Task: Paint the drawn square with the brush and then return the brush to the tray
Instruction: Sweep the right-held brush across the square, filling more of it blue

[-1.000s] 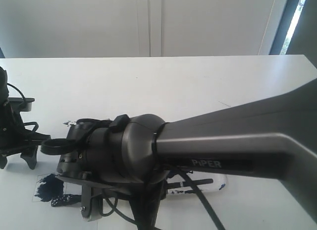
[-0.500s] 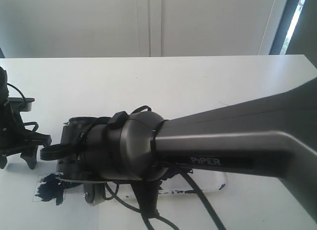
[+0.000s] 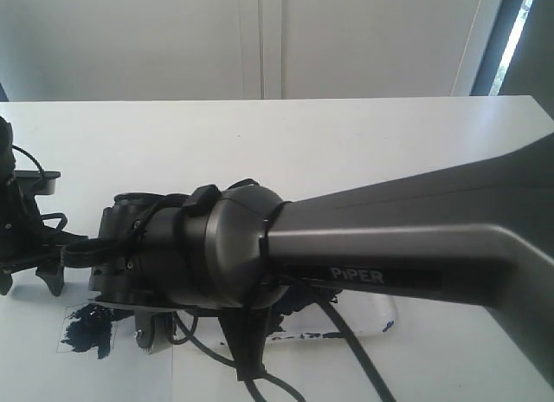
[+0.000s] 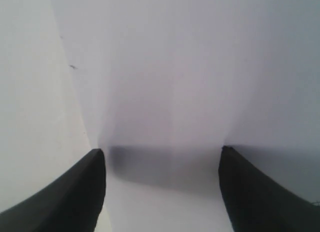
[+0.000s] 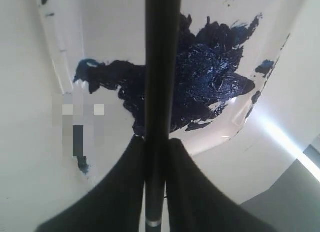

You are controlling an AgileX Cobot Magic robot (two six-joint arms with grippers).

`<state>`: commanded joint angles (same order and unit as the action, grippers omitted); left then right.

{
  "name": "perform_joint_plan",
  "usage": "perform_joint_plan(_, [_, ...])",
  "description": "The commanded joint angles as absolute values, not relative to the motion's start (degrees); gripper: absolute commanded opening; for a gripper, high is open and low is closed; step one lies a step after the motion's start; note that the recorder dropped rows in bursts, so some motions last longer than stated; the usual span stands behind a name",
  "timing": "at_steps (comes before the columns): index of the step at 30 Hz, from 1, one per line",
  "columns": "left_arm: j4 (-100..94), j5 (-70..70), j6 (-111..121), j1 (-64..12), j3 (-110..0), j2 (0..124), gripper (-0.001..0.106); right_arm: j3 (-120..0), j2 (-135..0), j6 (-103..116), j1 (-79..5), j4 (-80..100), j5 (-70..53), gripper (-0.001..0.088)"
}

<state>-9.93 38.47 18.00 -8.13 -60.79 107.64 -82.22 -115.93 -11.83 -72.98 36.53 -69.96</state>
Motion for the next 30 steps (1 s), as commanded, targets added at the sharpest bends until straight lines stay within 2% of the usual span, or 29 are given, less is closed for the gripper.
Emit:
perform_joint_plan(6, [-9.9, 38.5, 18.0, -8.1, -60.8, 107.6, 0.068, -82.2, -119.5, -11.8, -73.2, 36.5, -70.0, 0.0])
perform_joint_plan(30, [-9.9, 38.4, 18.0, -8.1, -60.8, 107.6, 0.068, -82.2, -118.7, -12.5, -77.1, 33.9, -70.0, 0.0])
